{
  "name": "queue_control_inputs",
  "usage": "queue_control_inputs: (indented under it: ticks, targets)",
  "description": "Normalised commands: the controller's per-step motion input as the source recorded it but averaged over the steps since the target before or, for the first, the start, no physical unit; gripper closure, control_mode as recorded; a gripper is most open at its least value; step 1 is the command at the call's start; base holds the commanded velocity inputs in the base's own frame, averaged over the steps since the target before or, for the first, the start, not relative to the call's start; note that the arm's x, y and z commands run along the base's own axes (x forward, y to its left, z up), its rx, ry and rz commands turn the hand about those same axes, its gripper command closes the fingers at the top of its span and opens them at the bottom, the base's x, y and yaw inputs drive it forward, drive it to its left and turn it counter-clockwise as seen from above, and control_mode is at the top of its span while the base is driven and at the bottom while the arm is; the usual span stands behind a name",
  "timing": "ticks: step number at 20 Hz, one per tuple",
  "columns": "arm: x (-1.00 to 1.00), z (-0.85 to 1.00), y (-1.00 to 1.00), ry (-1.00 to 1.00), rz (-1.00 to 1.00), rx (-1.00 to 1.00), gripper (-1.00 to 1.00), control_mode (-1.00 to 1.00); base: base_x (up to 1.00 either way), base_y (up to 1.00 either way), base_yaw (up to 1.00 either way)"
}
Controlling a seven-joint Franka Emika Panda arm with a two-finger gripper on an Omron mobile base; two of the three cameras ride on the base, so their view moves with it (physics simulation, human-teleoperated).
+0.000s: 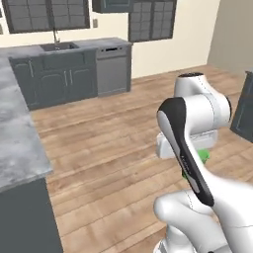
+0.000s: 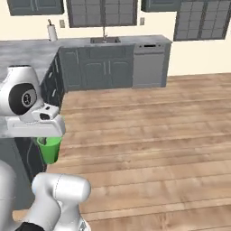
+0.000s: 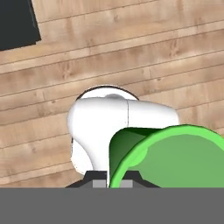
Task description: There is a tray on the dining counter. Grab the cup, mug, and pitcher and place them on the tray. The pitcher may be placed next to the tray if it cannot fit the tray.
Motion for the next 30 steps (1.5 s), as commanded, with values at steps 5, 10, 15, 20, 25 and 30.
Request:
queue_control_inputs:
  ticks: [5, 10, 15, 20, 25, 30]
  targets:
    - [0.00, 0.00, 0.00, 0.00, 0.00, 0.00, 1.00, 1.00, 0.00, 0.00, -1.00]
    - [0.00, 0.00, 0.00, 0.00, 0.00, 0.00, 1.00, 1.00, 0.00, 0.00, -1.00]
    - [0.00, 0.00, 0.00, 0.00, 0.00, 0.00, 1.00, 1.00, -0.04, 0.00, -0.99]
    - [0.00, 0.00, 0.00, 0.00, 0.00, 0.00, 1.00, 1.00, -0.49, -0.20, -0.78]
    - [0.00, 0.00, 0.00, 0.00, 0.00, 0.00, 1.00, 1.00, -0.82, -0.49, -0.62]
    - [0.00, 0.00, 0.00, 0.00, 0.00, 0.00, 1.00, 1.00, -1.00, -0.46, -0.38]
